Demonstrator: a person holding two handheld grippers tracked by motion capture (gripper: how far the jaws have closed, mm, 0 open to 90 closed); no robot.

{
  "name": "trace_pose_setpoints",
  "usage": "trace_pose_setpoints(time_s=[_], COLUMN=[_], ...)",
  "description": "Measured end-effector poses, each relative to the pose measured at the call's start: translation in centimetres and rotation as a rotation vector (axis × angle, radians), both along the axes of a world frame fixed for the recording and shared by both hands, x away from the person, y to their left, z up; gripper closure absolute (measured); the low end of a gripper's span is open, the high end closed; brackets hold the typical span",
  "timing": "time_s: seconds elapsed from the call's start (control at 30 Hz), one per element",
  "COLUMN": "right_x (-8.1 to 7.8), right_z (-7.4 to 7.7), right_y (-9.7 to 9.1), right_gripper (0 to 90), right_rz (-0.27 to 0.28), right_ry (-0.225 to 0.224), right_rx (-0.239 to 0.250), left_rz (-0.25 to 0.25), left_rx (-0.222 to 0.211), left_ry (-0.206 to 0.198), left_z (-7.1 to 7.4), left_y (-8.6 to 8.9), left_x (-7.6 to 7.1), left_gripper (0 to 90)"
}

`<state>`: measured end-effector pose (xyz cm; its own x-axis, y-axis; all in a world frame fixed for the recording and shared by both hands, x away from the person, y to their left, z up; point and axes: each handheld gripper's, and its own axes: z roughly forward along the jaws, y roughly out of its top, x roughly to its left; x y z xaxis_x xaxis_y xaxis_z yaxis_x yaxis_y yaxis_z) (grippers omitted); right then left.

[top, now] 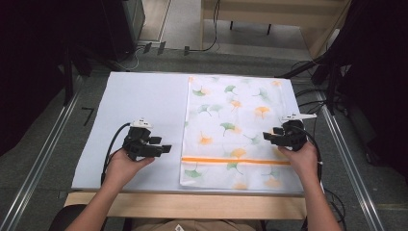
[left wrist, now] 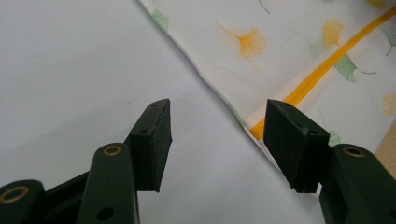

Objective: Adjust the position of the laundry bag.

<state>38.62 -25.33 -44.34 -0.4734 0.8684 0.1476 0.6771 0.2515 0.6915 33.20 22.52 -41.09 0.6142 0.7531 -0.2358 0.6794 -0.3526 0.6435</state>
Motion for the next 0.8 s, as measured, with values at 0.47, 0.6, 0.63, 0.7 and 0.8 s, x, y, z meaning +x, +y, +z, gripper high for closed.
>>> trace_pose_setpoints(time_s=[0.47, 0.6, 0.63, 0.7, 0.8], right_x=[-0.8, -1.0, -1.1, -1.1, -1.3], right_z=[-0.3, -0.4, -0.5, -0.6, -0.8], right_y=[-1.7, -2.3, -2.5, -2.7, -3.2], right_gripper=[47.2, 47.6, 47.6, 47.1, 45.0], right_rz=[-0.05, -0.068, -0.071, -0.079, -0.098], right_ry=[0.005, 0.011, 0.01, 0.009, 0.017], right_rx=[-0.018, -0.016, -0.018, -0.023, -0.032], left_rz=[-0.062, -0.069, -0.069, -0.065, -0.067], left_rx=[0.02, 0.028, 0.025, 0.019, 0.033], left_ry=[0.027, 0.043, 0.047, 0.056, 0.058], left_z=[-1.6, -2.0, -2.1, -2.3, -2.6], left_y=[-3.0, -3.6, -3.7, -3.9, -4.3], left_x=[0.9, 1.4, 1.5, 1.8, 2.0], left_gripper=[45.1, 45.1, 45.0, 45.0, 45.0])
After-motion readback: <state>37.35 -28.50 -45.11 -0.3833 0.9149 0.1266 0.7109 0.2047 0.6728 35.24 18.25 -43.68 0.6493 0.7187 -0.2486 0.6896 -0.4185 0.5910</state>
